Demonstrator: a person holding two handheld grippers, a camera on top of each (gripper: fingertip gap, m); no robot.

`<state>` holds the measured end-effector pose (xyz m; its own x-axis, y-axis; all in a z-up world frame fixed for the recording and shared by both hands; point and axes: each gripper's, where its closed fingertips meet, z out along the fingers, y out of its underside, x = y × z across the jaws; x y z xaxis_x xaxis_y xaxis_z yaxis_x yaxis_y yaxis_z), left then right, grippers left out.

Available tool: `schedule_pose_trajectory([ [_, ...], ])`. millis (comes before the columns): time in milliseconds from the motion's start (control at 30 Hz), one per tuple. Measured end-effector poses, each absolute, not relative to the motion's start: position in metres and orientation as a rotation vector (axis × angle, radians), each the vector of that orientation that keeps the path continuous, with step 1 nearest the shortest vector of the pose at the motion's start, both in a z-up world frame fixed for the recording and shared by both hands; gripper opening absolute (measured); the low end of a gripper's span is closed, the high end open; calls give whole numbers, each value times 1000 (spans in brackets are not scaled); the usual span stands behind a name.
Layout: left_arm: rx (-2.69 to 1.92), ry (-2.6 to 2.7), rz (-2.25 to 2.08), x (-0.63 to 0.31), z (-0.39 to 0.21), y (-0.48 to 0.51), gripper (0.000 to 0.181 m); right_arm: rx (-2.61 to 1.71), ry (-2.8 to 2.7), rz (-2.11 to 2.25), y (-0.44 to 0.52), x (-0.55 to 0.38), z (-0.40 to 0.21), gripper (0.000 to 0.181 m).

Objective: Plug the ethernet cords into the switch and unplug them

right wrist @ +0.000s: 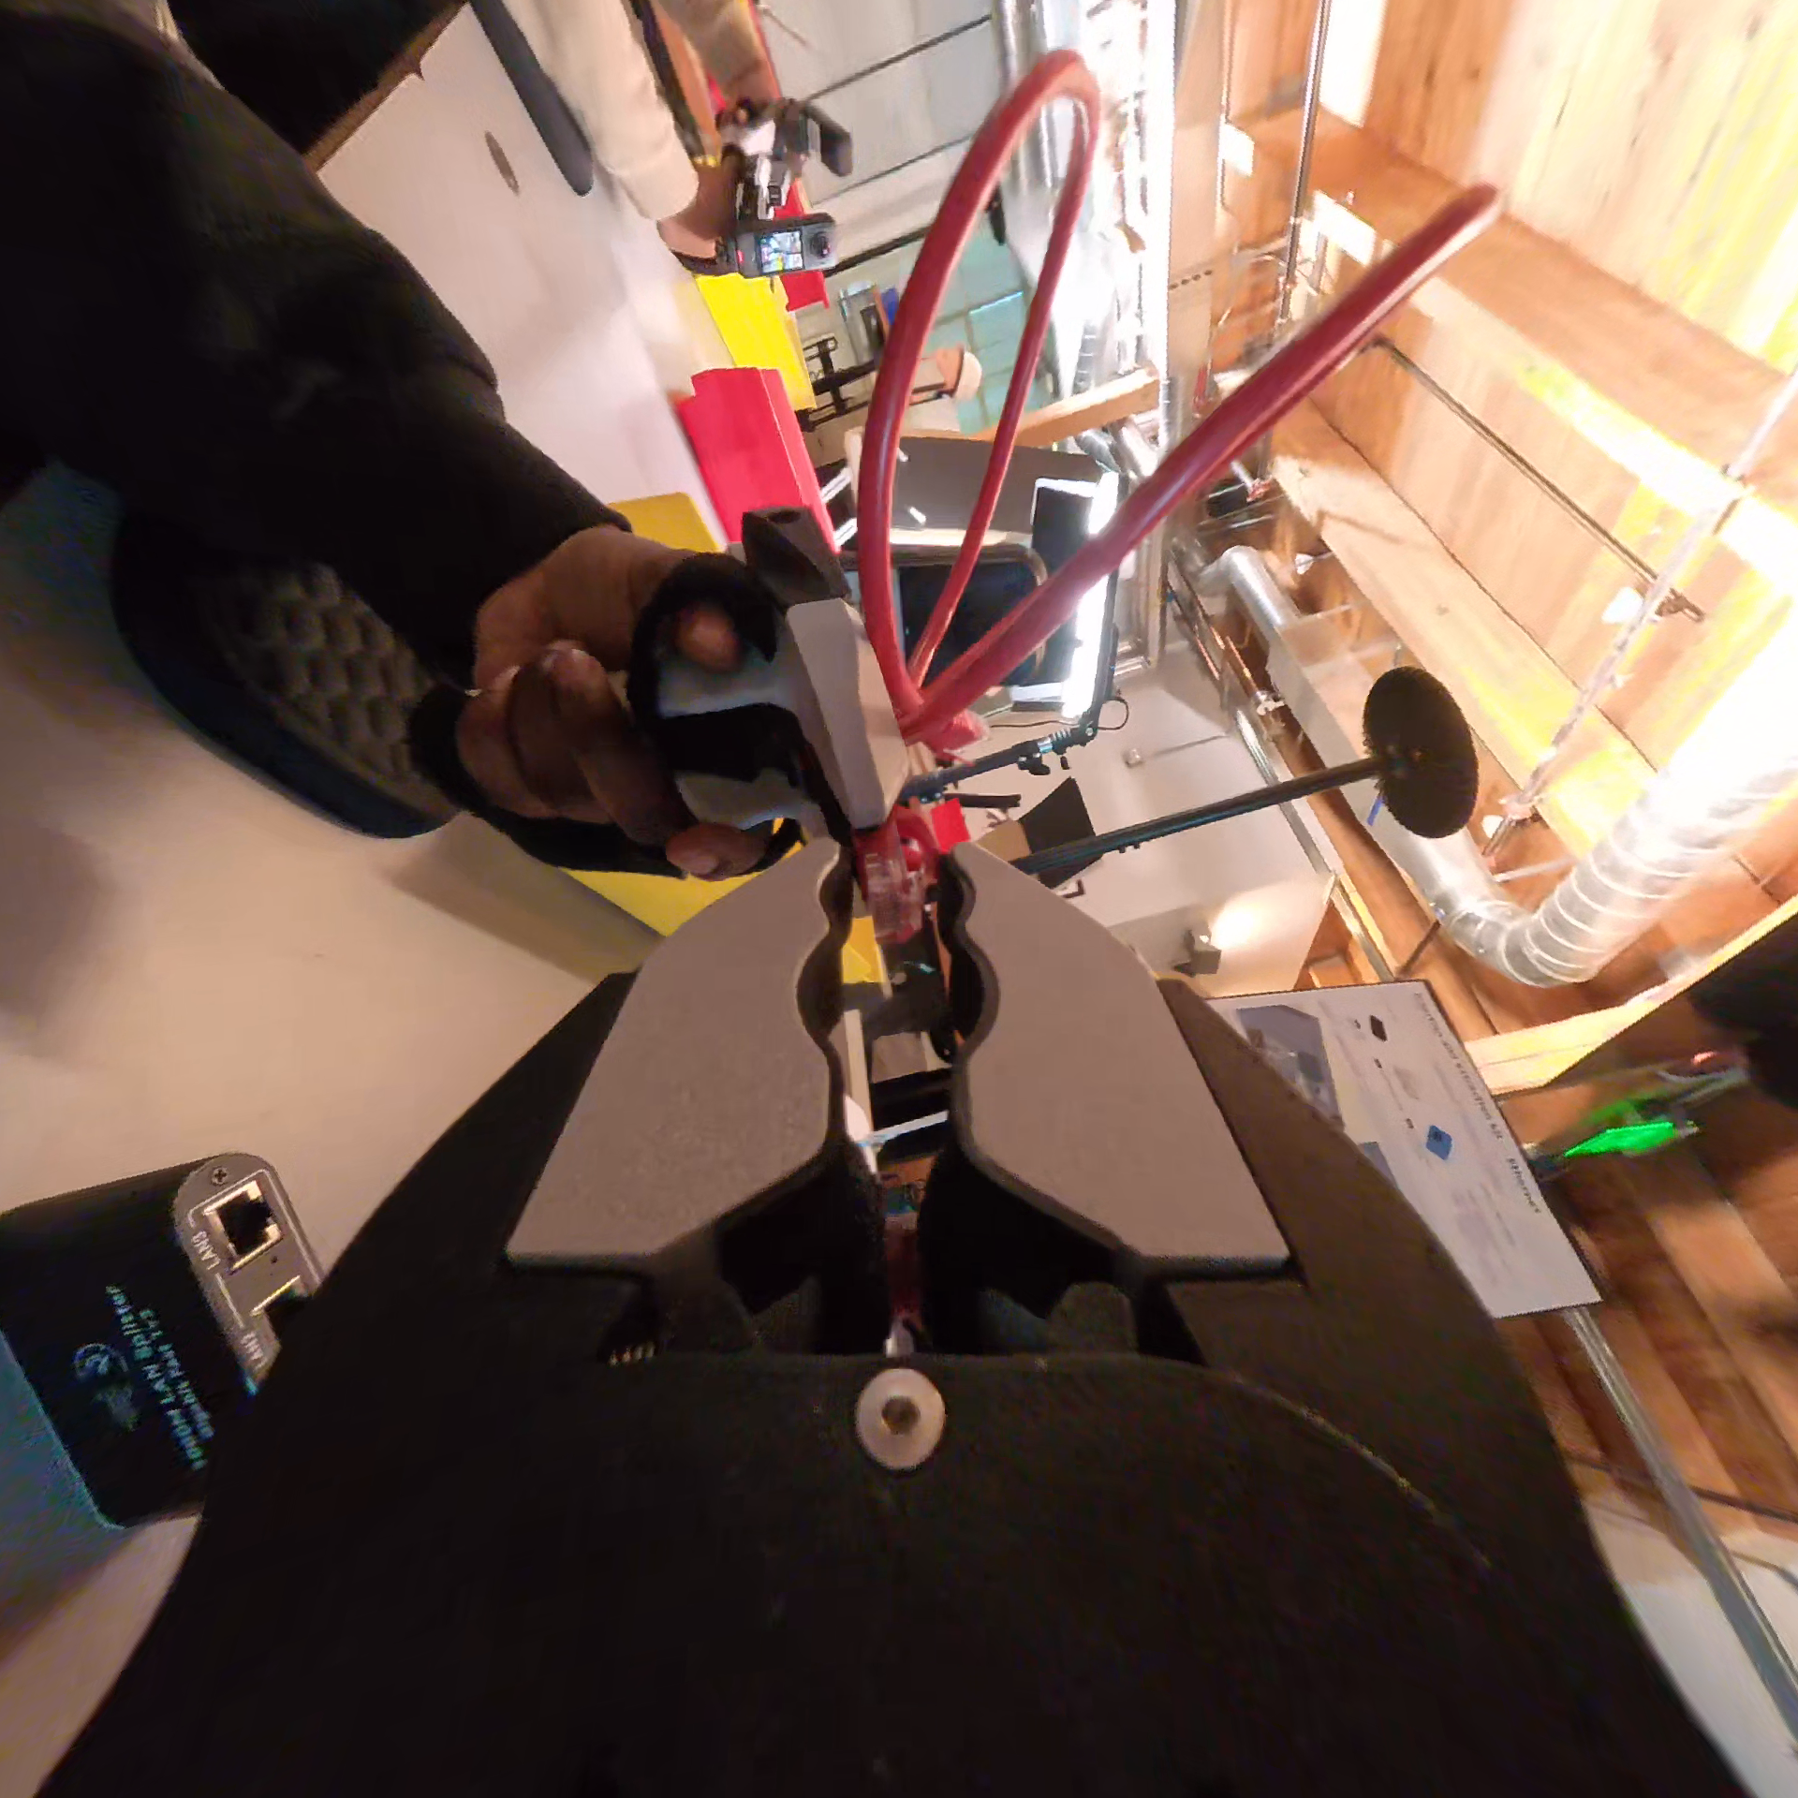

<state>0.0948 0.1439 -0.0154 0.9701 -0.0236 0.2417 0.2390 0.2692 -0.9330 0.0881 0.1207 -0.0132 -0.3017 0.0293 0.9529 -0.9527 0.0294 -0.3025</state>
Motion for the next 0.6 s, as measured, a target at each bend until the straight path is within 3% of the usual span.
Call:
schedule_pose_trajectory([
  [33, -1298, -193, -170, 95, -16, 144, 10, 1008, -1442, 1415, 121, 88, -14, 14],
  [267, -1330, -215, -138, 90, -21, 145, 34, 1004, -1461, 1334, 123, 81, -16, 13],
  [600, -1312, -229, -152, 88, -21, 144, 14, 1004, -1458, 1368, 121, 82, -16, 14],
])
